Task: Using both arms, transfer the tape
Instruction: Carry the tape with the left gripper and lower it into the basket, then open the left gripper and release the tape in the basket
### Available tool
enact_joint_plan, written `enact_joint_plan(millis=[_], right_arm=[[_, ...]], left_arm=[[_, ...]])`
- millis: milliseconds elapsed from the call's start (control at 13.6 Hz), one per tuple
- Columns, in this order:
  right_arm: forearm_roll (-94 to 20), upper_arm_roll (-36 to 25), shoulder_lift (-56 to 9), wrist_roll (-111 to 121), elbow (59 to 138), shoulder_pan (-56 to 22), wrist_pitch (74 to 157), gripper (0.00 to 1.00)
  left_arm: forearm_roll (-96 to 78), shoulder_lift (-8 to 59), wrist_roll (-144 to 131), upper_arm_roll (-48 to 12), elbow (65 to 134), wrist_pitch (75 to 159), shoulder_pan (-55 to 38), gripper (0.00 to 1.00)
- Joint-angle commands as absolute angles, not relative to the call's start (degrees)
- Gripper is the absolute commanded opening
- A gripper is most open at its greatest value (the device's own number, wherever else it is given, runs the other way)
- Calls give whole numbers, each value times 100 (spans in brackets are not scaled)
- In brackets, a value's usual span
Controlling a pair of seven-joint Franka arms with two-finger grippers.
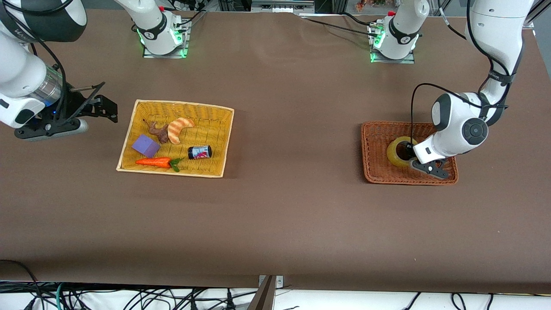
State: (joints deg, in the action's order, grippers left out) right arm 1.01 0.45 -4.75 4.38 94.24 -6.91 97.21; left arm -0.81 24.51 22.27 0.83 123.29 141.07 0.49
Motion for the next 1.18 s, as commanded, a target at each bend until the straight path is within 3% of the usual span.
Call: enact_joint_plan(millis=[0,147,221,295,811,959,1106], right_arm=[[88,62,-475,413,9308,-650,9615,100],[88,62,-475,361,9308,-659,9624,100],[88,62,-466,360,9308,-659,9624,100],[88,70,-466,360,9308,-659,9624,100],[141,9,-413,88,9308,-659,9606,100],[141,9,-413,88,9308,-659,9598,100],[149,9,-413,88,9308,-659,9598,100]], left_arm=[[-220,2391,2338,114,12138,13862,26,52],[-255,2294,2329,106,11753,13082,26,67],[-255,2190,2320,105,11516,12704,26,88],[-255,2110,2320,97,11261,12248,26,100],[-457,1934,205,97,8125,8451,-52,100],[-457,1733,71,88,7613,7781,-122,100],[-152,1312,62,105,7576,7664,-333,100]])
